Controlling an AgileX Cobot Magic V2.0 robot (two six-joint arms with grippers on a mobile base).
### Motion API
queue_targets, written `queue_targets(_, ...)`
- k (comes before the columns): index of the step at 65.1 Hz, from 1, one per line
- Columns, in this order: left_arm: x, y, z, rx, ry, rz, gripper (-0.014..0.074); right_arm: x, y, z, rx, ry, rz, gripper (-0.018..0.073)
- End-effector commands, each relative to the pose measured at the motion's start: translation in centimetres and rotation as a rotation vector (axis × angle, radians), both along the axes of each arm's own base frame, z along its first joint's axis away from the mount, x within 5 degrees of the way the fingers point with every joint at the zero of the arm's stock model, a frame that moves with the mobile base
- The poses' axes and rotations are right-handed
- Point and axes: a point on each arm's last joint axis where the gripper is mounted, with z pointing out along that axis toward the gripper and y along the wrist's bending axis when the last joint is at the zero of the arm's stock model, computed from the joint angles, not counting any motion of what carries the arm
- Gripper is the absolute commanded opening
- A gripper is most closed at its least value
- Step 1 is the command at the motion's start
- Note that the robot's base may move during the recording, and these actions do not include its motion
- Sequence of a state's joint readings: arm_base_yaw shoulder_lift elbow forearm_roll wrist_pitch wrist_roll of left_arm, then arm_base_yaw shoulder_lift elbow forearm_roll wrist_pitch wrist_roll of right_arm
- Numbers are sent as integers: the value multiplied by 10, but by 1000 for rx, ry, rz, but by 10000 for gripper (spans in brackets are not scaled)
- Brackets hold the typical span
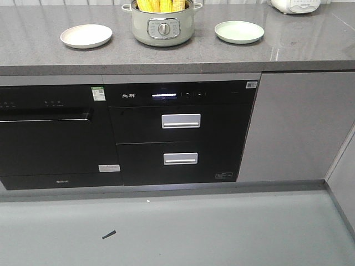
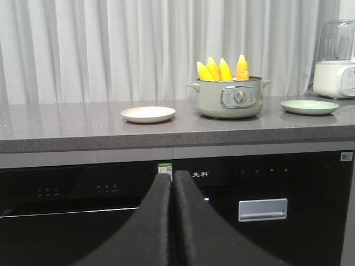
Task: Distribute corn equally
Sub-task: 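Drive the base forward toward the counter with the pot and plates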
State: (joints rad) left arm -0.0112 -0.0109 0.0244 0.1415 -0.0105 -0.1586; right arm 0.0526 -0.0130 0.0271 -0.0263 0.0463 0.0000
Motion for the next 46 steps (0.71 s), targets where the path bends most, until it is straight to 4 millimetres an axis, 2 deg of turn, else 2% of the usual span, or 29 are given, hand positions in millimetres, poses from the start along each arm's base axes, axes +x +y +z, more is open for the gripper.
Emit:
queue_targets(1,-3,-1,13,-4,-109,-10,-6,-1,0,4,-5,-73,3,-3)
queue_targets(46,-3,-1,13,-4,-109,-10,-6,-1,0,4,-5,-73,3,-3)
